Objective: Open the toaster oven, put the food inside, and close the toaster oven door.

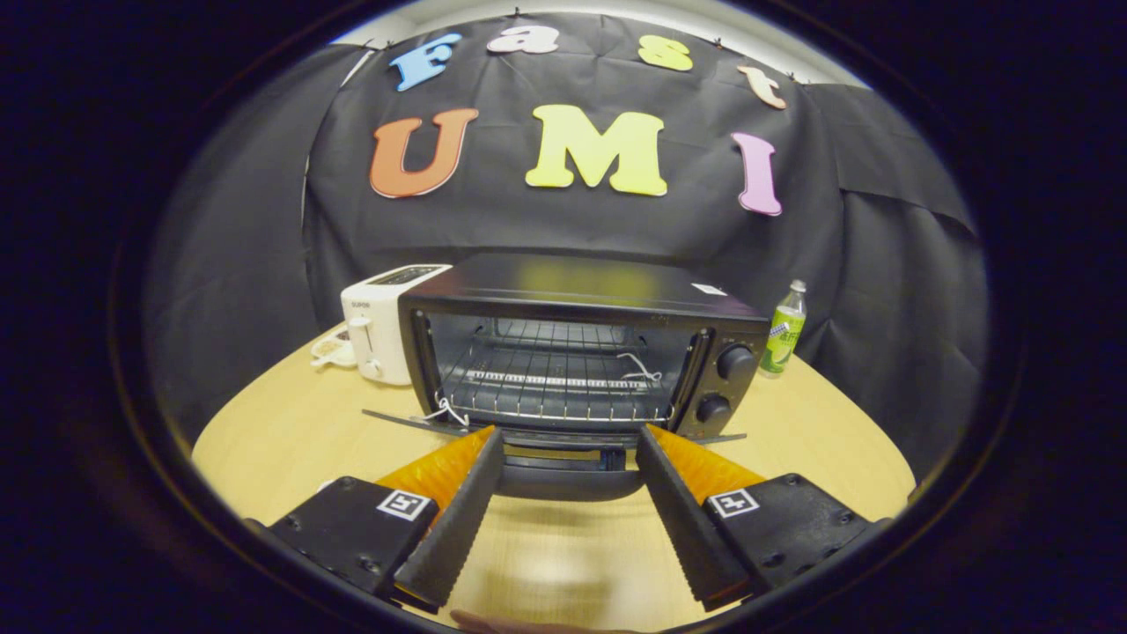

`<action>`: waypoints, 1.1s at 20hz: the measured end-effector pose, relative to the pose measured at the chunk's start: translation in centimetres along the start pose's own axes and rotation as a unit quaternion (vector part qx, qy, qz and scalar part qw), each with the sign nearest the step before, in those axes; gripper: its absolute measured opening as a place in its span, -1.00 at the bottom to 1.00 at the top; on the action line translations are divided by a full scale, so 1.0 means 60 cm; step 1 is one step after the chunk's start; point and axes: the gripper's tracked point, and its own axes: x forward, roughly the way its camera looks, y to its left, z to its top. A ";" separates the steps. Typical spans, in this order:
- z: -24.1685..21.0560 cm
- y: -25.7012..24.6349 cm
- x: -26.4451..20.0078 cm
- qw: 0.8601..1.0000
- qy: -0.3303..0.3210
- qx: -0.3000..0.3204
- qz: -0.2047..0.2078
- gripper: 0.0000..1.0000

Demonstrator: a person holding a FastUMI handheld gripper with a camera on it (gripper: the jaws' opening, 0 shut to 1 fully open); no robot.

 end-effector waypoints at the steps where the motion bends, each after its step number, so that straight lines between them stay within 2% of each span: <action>1: -0.008 0.000 -0.003 1.000 0.006 0.000 0.002 0.98; 6: -0.045 0.003 -0.013 0.998 0.049 0.009 0.027 0.98; 15: -0.117 0.004 -0.022 0.988 0.138 0.050 0.048 0.98; 22: -0.090 0.013 -0.054 0.985 0.131 0.068 0.086 0.98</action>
